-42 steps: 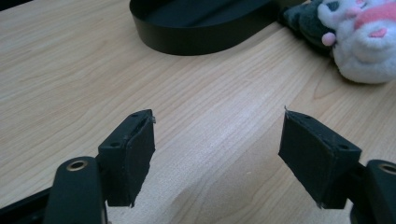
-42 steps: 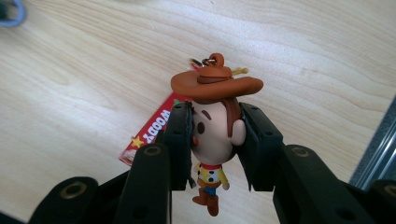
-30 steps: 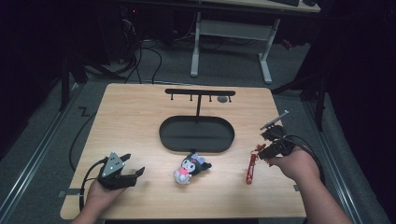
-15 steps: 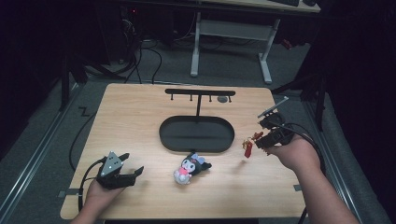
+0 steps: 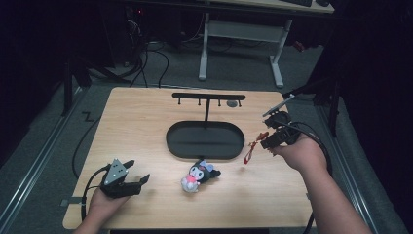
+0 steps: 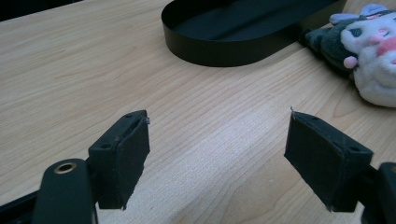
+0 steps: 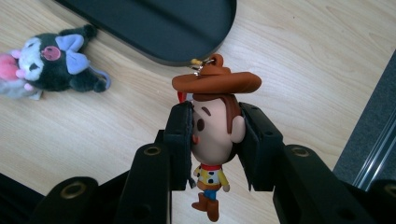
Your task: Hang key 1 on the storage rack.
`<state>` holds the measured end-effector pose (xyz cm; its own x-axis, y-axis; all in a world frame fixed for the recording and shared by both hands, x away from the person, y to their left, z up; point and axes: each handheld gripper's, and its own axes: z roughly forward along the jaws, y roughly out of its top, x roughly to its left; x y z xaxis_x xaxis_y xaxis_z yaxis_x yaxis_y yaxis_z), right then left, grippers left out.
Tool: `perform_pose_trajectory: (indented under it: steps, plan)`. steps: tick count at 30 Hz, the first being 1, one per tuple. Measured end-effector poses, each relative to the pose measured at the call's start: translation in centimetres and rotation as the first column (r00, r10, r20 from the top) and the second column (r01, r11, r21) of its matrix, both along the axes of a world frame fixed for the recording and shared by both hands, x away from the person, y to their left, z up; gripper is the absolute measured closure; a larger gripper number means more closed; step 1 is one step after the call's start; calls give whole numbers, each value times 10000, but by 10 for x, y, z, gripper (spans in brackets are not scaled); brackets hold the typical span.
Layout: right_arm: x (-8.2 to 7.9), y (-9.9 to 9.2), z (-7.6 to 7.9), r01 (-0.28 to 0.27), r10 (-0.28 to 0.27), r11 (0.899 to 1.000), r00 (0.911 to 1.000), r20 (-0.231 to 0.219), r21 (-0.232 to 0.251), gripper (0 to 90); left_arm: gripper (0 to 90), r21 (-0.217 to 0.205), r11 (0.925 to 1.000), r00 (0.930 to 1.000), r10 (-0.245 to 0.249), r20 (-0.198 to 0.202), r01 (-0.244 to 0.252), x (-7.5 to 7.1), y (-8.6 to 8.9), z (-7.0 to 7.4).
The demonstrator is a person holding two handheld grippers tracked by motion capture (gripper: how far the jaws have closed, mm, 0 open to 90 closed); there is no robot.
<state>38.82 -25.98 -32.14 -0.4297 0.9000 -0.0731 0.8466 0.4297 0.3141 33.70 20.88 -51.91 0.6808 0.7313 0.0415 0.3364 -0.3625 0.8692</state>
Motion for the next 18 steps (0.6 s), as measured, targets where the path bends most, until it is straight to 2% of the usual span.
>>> perform_pose_trajectory:
  steps: [18]
  plan:
    - [33,17,9,-47,48,10000,9999,97,-71,668,221,-93,9999,10000,-43,-87,42,0,4,-1]
